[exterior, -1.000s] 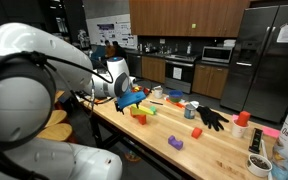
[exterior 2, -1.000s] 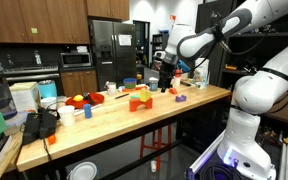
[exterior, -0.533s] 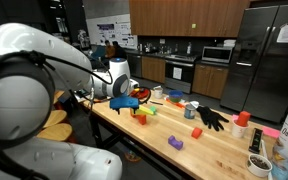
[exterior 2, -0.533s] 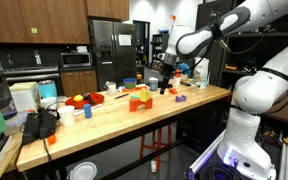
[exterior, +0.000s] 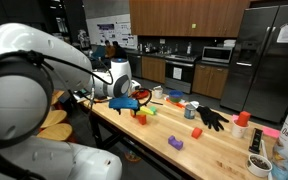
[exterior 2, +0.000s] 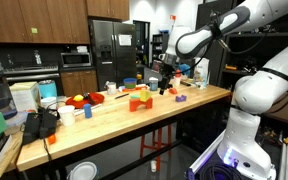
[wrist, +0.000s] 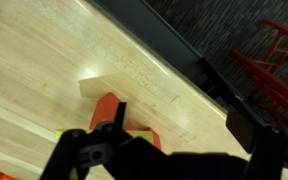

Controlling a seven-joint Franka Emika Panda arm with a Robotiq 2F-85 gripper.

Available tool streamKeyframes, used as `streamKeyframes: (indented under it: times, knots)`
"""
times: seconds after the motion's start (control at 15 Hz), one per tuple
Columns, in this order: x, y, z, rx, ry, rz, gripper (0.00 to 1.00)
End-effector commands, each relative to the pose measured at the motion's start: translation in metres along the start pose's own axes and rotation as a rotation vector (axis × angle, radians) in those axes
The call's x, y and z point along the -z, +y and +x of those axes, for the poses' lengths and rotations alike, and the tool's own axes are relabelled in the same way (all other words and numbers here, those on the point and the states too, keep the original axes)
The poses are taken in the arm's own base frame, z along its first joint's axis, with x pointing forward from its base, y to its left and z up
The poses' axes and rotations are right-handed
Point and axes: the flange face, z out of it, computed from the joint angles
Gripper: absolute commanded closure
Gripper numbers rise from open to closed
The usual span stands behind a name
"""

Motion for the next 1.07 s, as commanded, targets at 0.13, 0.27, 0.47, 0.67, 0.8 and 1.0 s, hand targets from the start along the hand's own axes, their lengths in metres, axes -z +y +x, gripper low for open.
streamKeyframes:
  times: [0.13, 0.27, 0.47, 0.67, 0.8, 1.0]
  knots:
    - [0.004, 0.018, -0.015, -0.308, -0.067, -0.02, 0.0]
    - [0.003, 0.019, -0.02, -0.416, -0.1, -0.032, 0.0]
    - [0.001, 0.016, -0.027, -0.577, -0.155, -0.055, 0.0]
    - [0.0, 0.012, -0.029, -0.693, -0.175, -0.064, 0.0]
    - [0.003, 0.009, -0.026, -0.714, -0.15, -0.047, 0.0]
    - [0.008, -0.005, -0.016, -0.66, -0.047, 0.027, 0.0]
